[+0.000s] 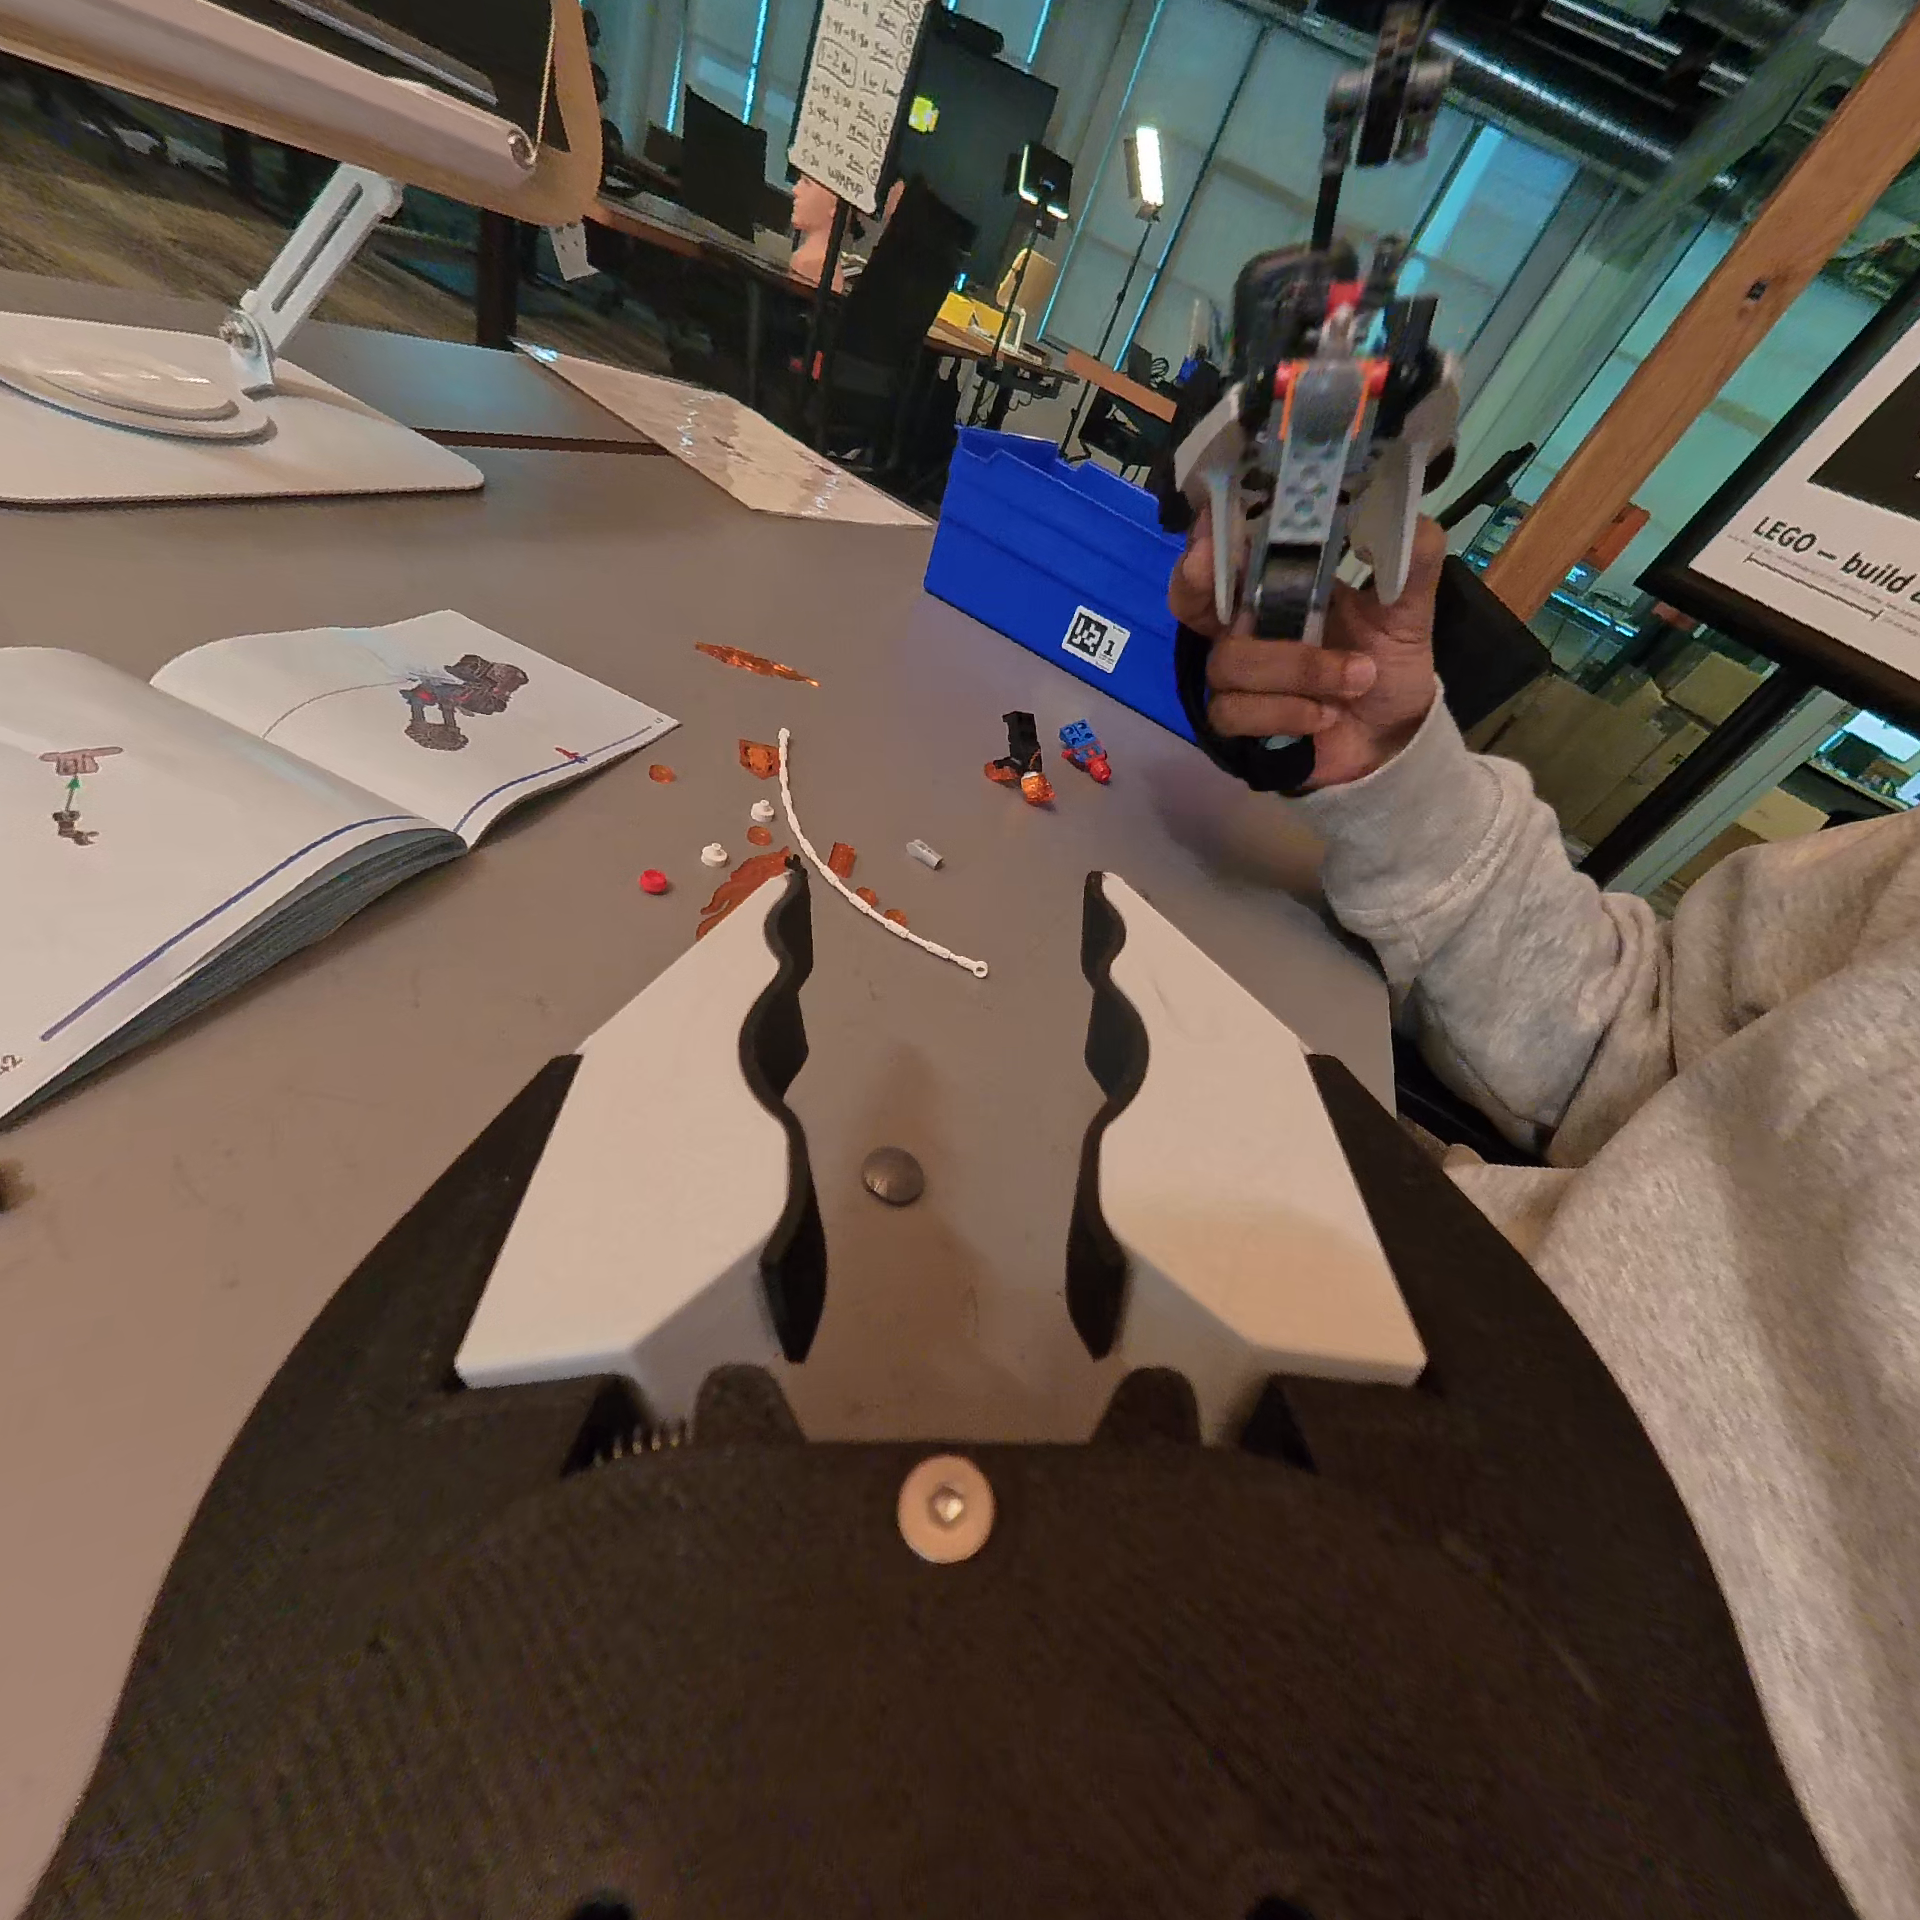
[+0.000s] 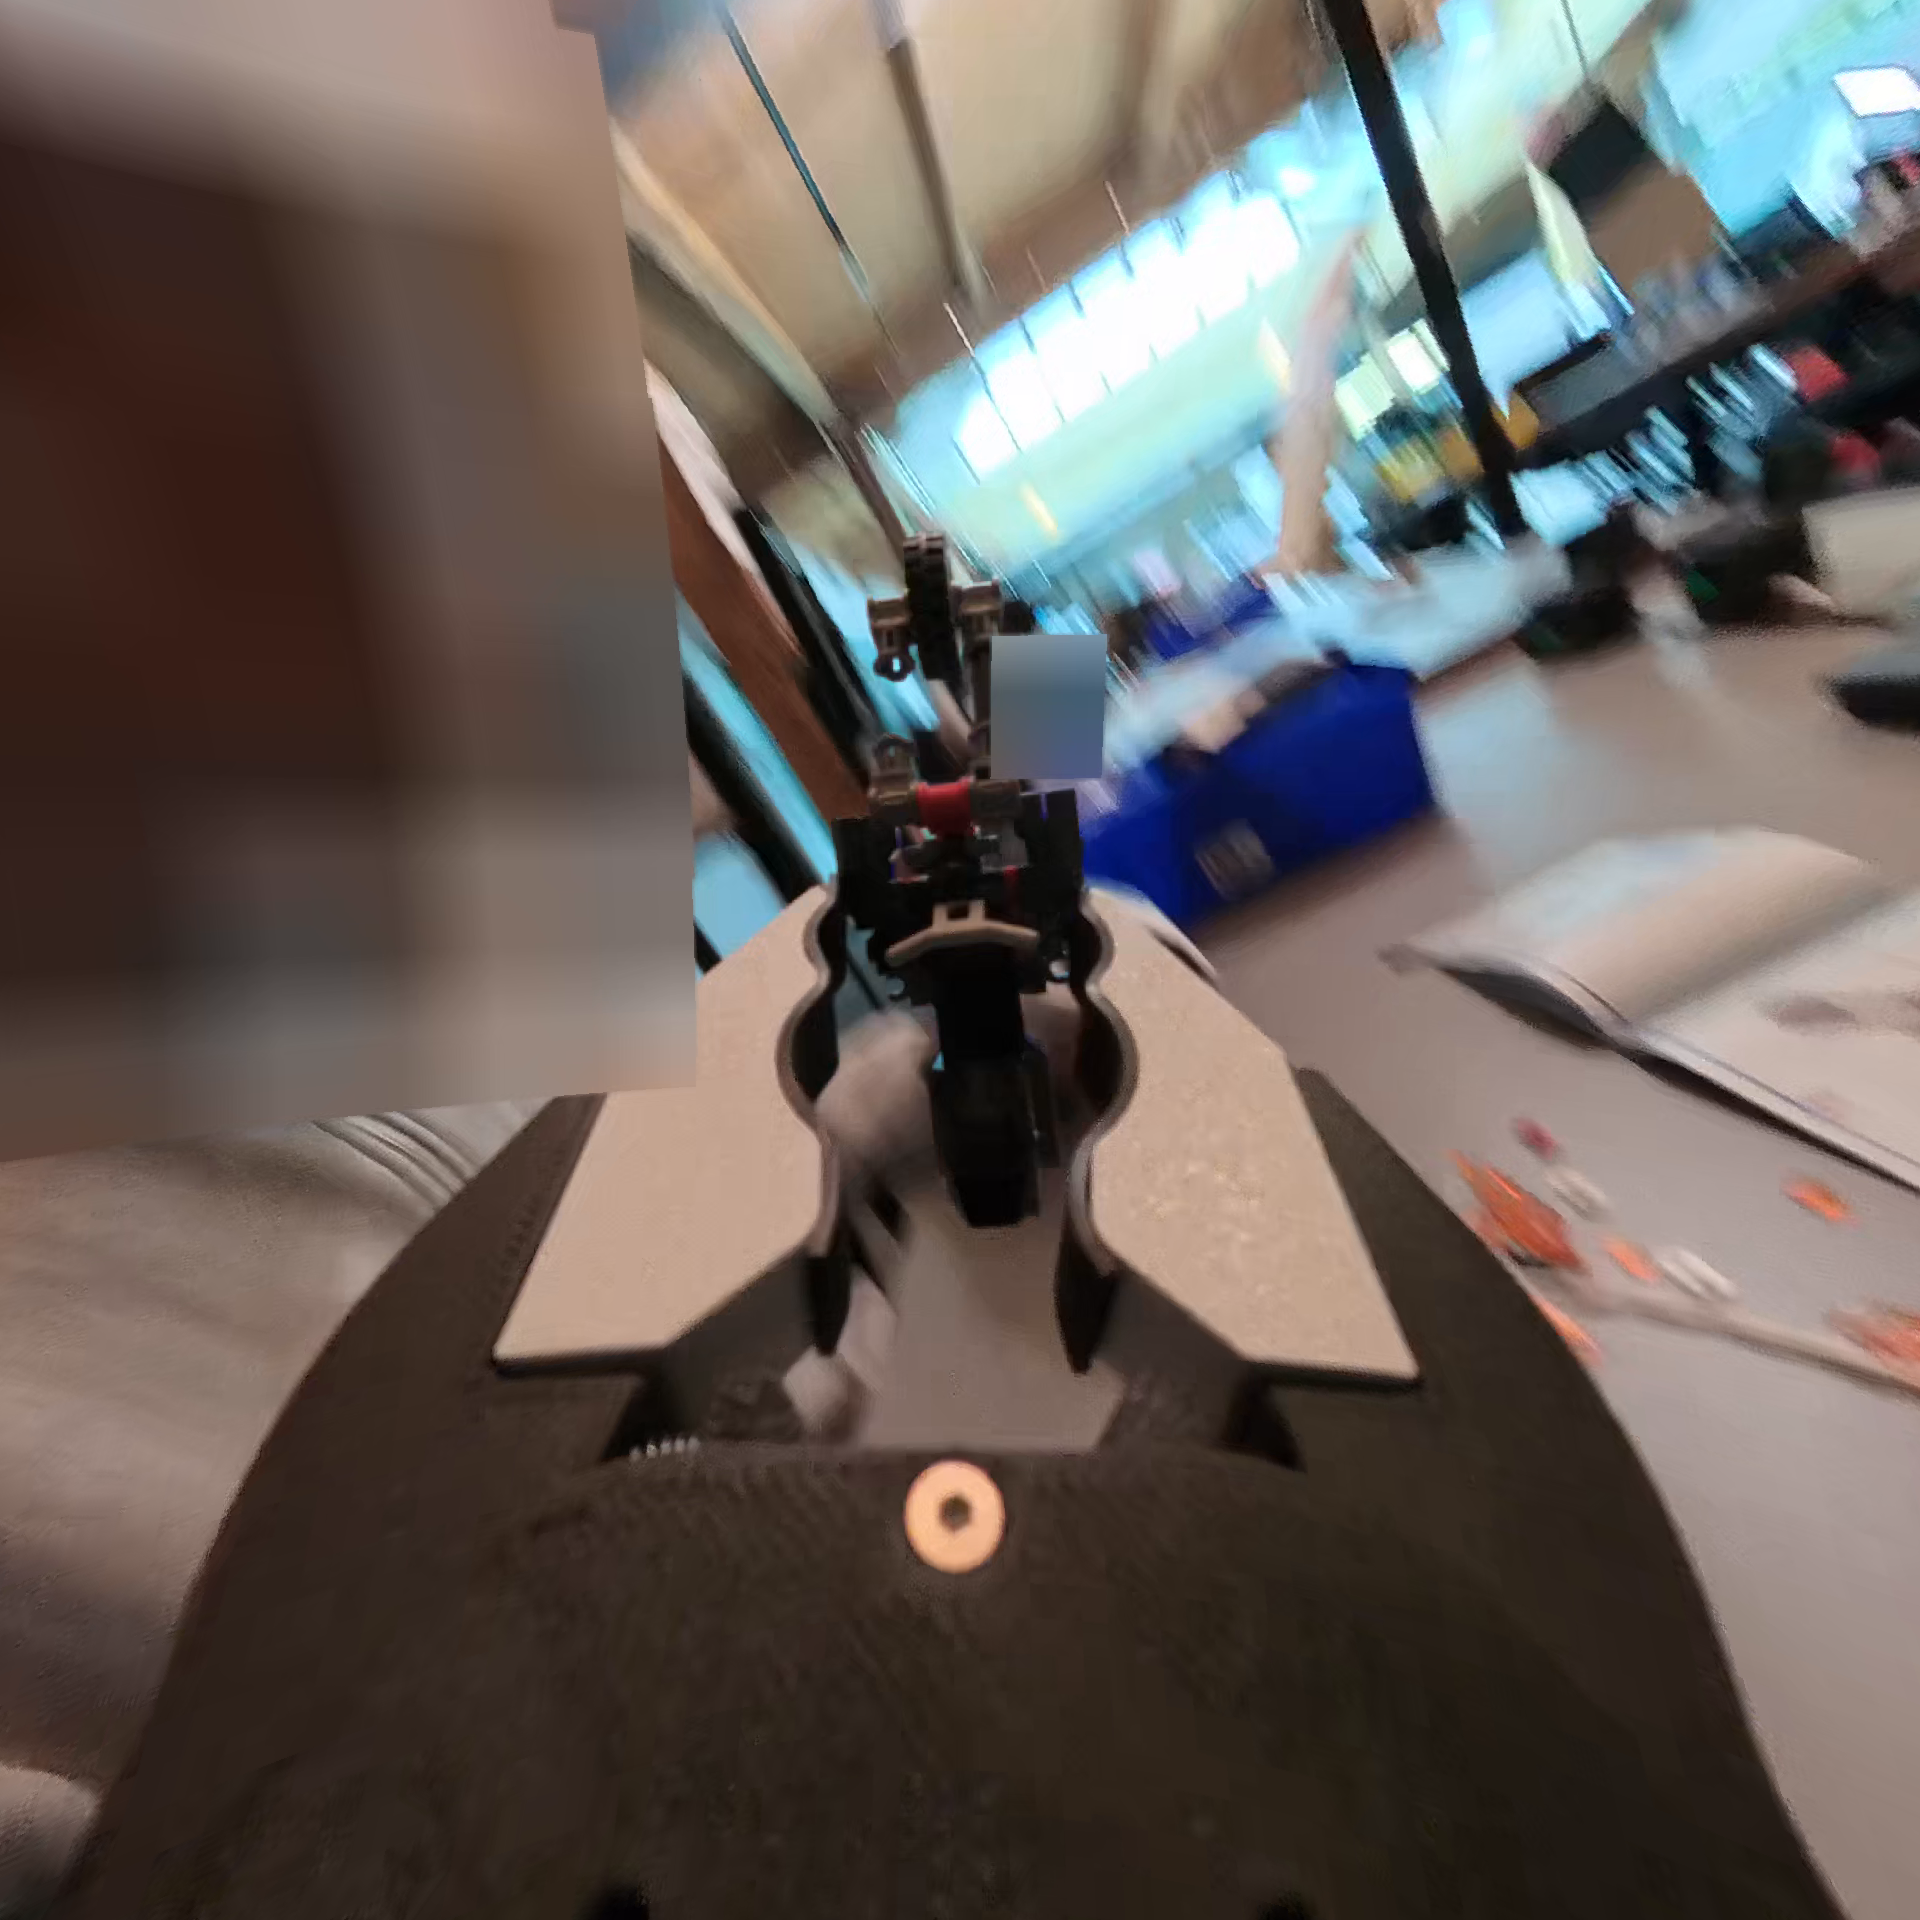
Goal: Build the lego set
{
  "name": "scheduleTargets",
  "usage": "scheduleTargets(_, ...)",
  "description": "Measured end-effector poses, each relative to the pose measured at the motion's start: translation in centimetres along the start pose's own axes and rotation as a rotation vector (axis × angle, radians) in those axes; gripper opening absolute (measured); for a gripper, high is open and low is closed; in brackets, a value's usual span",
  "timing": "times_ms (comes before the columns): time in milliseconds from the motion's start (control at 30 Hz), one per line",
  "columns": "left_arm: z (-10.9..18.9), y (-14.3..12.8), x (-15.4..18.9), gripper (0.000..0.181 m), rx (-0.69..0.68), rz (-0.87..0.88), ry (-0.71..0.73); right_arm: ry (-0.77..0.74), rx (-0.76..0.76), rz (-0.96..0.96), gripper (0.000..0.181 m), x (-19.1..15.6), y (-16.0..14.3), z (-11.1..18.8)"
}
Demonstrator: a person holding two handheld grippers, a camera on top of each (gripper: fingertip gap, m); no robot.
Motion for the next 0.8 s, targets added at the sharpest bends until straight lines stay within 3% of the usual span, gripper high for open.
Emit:
scheduleTargets(167,0.0,0.0,0.0,0.051,-0.002,0.002,0.001,-0.312,-0.531,0.209,0.041,-0.3,-3.2,-1.1)
scheduleTargets(267,0.0,0.0,-0.1,0.051,-0.002,0.007,0.002,-0.398,-0.839,0.319,0.041,-0.2,-6.1,-1.9)
scheduleTargets(533,0.0,0.0,-0.1,0.051,-0.003,0.010,0.002,-0.370,-1.032,0.254,0.041,0.7,-9.2,-2.0)
scheduleTargets(800,0.0,0.0,-0.2,0.051,-0.002,0.014,0.002,-0.367,-1.132,0.295,0.041,1.4,-10.9,-2.6)
Point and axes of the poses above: each gripper's, where its closed fingertips meet, z back along the fingers, y out of its top, x = y × z across the jaws, the point moved 7 cm from there along z, back along the fingers, and after that the axes turned 5 degrees about y, right-handed, at the moved point
